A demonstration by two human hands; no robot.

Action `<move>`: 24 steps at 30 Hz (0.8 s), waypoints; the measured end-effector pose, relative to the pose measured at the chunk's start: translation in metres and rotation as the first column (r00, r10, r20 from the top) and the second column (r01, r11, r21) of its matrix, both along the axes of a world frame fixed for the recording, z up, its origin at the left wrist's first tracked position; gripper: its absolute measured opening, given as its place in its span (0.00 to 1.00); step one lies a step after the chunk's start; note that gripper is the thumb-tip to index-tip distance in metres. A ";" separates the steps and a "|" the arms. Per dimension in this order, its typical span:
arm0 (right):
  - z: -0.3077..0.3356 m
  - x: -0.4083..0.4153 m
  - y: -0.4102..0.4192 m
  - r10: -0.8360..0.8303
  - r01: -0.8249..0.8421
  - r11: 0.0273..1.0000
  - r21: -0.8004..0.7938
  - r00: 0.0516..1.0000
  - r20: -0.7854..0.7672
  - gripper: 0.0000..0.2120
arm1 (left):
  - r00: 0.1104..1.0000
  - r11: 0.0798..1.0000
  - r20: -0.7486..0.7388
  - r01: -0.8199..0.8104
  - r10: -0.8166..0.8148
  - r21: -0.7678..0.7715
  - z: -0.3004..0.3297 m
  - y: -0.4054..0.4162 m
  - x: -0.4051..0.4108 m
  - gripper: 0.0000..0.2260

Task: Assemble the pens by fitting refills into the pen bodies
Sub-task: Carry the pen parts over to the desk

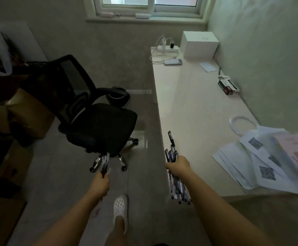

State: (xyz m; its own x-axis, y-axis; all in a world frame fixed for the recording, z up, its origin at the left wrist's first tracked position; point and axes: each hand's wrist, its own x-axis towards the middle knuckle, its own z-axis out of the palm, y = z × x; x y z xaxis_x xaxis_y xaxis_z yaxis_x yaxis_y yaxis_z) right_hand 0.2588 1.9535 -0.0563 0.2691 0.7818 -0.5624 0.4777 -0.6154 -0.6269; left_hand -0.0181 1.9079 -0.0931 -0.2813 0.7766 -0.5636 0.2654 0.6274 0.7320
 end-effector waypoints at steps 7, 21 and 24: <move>-0.020 0.001 0.098 -0.190 0.191 0.981 0.028 0.981 -0.034 0.05 | 0.983 0.983 -0.039 0.180 -0.181 -0.027 -0.010 0.144 -0.009 0.10; -0.018 0.017 0.244 -0.521 0.520 0.853 -0.051 0.853 -0.029 0.11 | 0.827 0.835 -0.117 0.543 -0.550 -0.087 0.014 0.405 0.038 0.13; -0.029 0.033 0.271 -0.561 0.560 0.825 -0.076 0.827 0.010 0.10 | 0.798 0.810 -0.137 0.576 -0.587 -0.111 0.010 0.435 0.063 0.13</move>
